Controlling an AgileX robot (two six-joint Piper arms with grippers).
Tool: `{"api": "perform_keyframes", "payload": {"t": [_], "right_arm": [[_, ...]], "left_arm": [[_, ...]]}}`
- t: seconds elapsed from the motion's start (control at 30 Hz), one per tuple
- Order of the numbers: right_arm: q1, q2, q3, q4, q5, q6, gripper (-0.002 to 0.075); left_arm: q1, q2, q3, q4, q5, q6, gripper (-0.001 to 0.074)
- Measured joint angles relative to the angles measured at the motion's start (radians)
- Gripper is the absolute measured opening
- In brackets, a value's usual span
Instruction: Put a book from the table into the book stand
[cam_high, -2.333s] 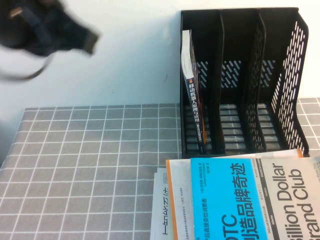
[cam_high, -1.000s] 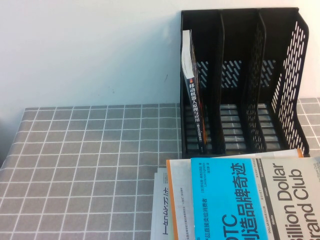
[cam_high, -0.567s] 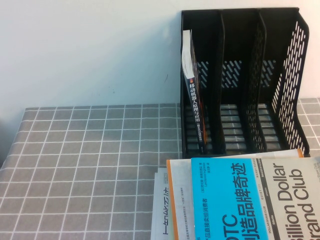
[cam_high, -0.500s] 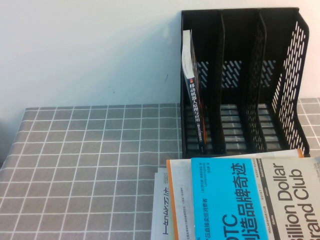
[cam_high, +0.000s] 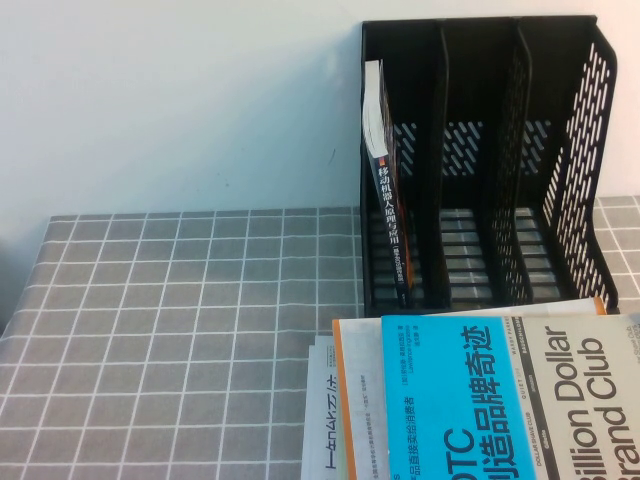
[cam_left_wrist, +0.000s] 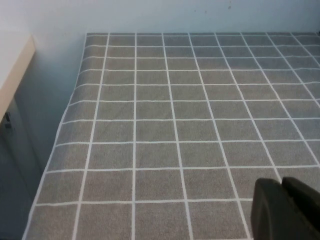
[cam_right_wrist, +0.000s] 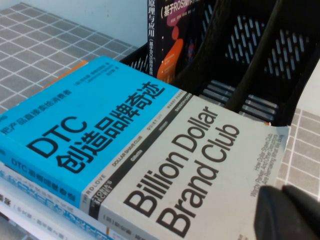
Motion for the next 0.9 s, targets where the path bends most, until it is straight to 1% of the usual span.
{"api": "perform_keyframes", "payload": {"t": [0.3, 0.9], "right_arm": [[0.000, 0.000, 0.000, 0.006, 0.000, 0.000, -0.0003], [0.000, 0.000, 0.000, 0.009, 0.000, 0.002, -0.0003]], "left_arm": [[-0.001, 0.000, 0.000, 0.018, -0.001, 0.086, 0.0001], [-0.001, 0.000, 0.000, 0.014, -0.001, 0.055, 0.0001]]}}
